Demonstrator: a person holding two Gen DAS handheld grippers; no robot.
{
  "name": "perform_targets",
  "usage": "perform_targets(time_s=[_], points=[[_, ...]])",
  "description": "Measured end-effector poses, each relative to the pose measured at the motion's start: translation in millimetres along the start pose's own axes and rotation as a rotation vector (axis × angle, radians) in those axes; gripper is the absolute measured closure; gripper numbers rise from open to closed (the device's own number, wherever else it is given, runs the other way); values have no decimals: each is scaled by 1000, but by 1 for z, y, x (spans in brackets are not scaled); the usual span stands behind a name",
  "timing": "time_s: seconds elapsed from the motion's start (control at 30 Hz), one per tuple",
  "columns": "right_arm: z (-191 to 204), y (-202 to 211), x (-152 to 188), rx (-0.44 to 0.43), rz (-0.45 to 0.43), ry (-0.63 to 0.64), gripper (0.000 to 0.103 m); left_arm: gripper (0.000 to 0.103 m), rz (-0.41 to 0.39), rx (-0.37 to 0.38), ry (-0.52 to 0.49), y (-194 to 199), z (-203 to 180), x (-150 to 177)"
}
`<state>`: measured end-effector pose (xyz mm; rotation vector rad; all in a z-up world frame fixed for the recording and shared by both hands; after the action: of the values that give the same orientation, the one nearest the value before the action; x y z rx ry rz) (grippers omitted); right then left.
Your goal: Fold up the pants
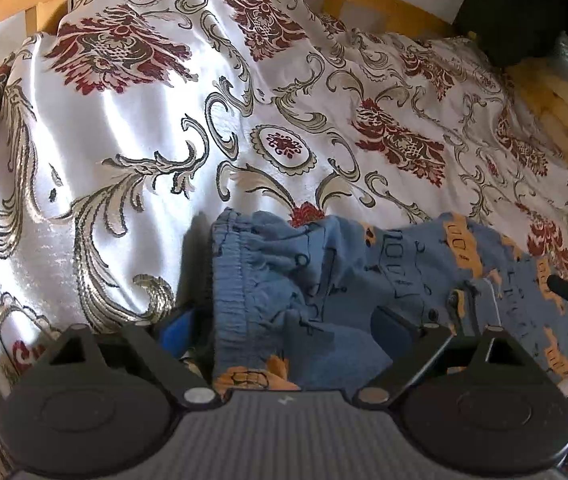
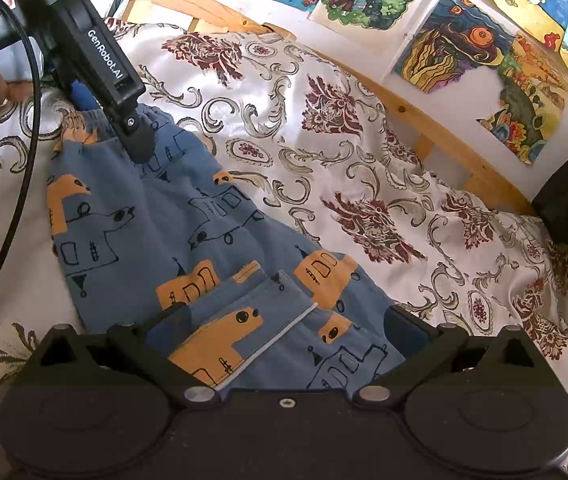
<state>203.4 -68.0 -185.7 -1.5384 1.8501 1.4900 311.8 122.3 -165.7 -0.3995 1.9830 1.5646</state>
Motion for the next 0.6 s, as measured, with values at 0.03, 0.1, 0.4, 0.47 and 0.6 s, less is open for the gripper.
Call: perform_targets(time_s=[0.03, 0.1, 0.4, 0.47, 0.6], points=[[0, 0, 0, 0, -1, 1, 1, 26, 2, -14, 0, 0, 1, 0], [1, -2, 0, -2, 5, 5, 1, 53, 10, -49, 16, 0, 7, 1], [-3, 0, -2, -21, -20, -23, 1, 88, -34, -39, 137, 18, 5, -6], [-9, 6, -5, -31, -44, -59, 1, 89, -62, -57, 136, 27, -4, -9], [-31, 23, -13, -74, -80, -121, 2, 90, -124, -50, 86, 49, -45, -17]])
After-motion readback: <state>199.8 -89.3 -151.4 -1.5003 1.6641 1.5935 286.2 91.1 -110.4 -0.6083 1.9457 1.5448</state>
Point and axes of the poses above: each gripper's, at about its wrist camera, not at the fingertips, and y roughly against the way its jaws point, z to its left, x to its underside, the point moved 8 cm from there along -y, roughly the way its jaws point, and after that the axes turned 1 degree about -x, right-handed, at the moved point
